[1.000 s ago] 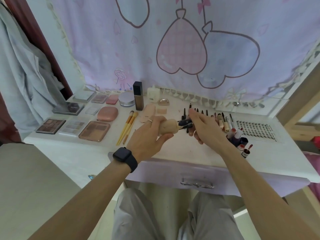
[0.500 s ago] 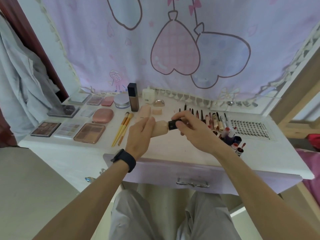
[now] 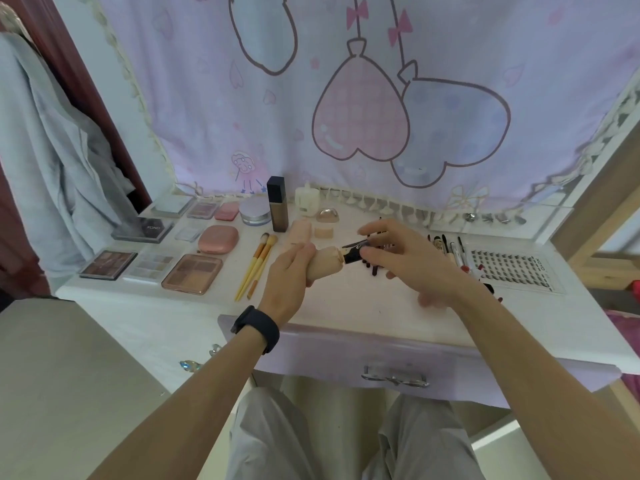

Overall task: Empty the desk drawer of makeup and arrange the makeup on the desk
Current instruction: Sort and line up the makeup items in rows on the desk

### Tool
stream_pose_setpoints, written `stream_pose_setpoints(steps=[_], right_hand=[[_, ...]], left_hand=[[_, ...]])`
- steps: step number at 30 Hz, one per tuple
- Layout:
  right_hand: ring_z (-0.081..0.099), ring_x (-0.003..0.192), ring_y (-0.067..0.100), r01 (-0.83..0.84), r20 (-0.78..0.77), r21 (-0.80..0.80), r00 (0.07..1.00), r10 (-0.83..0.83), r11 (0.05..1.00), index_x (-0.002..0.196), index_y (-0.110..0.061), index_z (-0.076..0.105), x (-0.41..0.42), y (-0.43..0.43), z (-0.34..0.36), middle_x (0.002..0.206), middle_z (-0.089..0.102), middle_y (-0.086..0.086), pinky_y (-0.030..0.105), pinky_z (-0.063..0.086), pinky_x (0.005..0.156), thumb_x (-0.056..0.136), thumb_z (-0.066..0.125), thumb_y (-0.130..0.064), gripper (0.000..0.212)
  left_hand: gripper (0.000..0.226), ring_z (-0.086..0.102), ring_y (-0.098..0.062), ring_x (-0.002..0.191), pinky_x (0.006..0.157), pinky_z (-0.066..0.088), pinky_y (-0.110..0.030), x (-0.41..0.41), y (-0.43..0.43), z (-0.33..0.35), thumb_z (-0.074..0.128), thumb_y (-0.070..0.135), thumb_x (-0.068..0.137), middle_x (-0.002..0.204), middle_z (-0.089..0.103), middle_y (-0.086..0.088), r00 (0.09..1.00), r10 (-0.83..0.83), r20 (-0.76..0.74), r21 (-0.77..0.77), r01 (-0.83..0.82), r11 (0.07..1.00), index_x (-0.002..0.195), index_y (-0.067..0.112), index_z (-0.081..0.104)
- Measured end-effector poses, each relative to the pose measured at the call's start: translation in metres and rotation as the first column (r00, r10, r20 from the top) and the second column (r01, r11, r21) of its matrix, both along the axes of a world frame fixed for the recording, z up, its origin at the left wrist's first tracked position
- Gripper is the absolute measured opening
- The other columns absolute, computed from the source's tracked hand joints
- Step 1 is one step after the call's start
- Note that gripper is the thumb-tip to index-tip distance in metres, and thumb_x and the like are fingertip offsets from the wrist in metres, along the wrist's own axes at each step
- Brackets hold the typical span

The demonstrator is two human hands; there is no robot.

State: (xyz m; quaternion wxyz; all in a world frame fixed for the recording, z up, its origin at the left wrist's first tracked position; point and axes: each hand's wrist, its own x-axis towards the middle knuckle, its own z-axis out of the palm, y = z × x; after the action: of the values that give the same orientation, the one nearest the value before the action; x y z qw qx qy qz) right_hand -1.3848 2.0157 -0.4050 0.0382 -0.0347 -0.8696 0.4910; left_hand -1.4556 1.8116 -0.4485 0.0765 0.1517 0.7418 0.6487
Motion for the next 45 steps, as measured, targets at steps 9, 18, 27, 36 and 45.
stream_pose_setpoints(steps=[9,18,27,36,45], right_hand=[[0.069,0.077,0.017,-0.063,0.026,0.122,0.998,0.061,0.990,0.100,-0.035,0.066,-0.007,-0.003,0.015,0.087,0.075,-0.013,0.029,0.056,0.068,0.099,0.057,-0.042,0.012],[0.069,0.069,0.017,-0.057,0.064,0.167,0.997,0.047,0.984,0.102,-0.029,0.067,-0.012,-0.010,0.019,0.084,0.076,-0.013,0.043,0.061,0.072,0.098,0.051,-0.058,0.033],[0.071,0.078,0.013,-0.117,0.045,0.114,0.993,0.113,0.987,0.107,-0.048,0.060,-0.011,-0.007,0.017,0.101,0.069,-0.027,0.035,0.061,0.080,0.094,0.066,-0.037,0.018],[0.070,0.078,0.012,-0.165,0.108,0.232,0.984,0.143,0.959,0.102,-0.037,0.065,-0.014,-0.012,0.024,0.091,0.075,-0.014,0.042,0.060,0.084,0.098,0.061,-0.039,0.005],[0.069,0.073,0.010,-0.115,0.146,0.327,0.987,0.070,0.938,0.103,-0.041,0.061,-0.021,-0.025,0.029,0.084,0.075,-0.019,0.032,0.057,0.073,0.095,0.052,-0.061,0.024]], left_hand=[[0.035,0.047,-0.014,0.076,0.063,0.044,-0.021,-0.002,-0.004,0.007,0.045,0.028,0.105,0.088,0.050,-0.004,0.996,-0.008,0.089,0.045,0.003,0.999,0.104,-0.004,0.060],[0.027,0.039,-0.012,0.062,0.048,0.037,-0.012,-0.001,-0.008,0.009,0.041,0.027,0.106,0.077,0.042,-0.007,0.988,-0.064,0.138,0.083,0.053,0.995,0.095,0.006,0.053],[0.035,0.037,-0.015,0.050,0.053,0.030,-0.027,-0.002,-0.013,0.002,0.042,0.036,0.105,0.061,0.047,-0.006,0.954,-0.138,0.268,0.066,0.124,0.990,0.091,0.007,0.055],[0.033,0.038,-0.011,0.049,0.050,0.030,-0.023,-0.001,-0.026,-0.003,0.044,0.039,0.104,0.057,0.047,0.001,0.946,-0.165,0.278,0.090,0.146,0.985,0.092,0.010,0.054],[0.032,0.042,-0.012,0.053,0.052,0.032,-0.025,-0.008,-0.032,-0.010,0.048,0.041,0.102,0.062,0.049,0.000,0.938,-0.183,0.293,0.139,0.147,0.979,0.102,0.012,0.062]])
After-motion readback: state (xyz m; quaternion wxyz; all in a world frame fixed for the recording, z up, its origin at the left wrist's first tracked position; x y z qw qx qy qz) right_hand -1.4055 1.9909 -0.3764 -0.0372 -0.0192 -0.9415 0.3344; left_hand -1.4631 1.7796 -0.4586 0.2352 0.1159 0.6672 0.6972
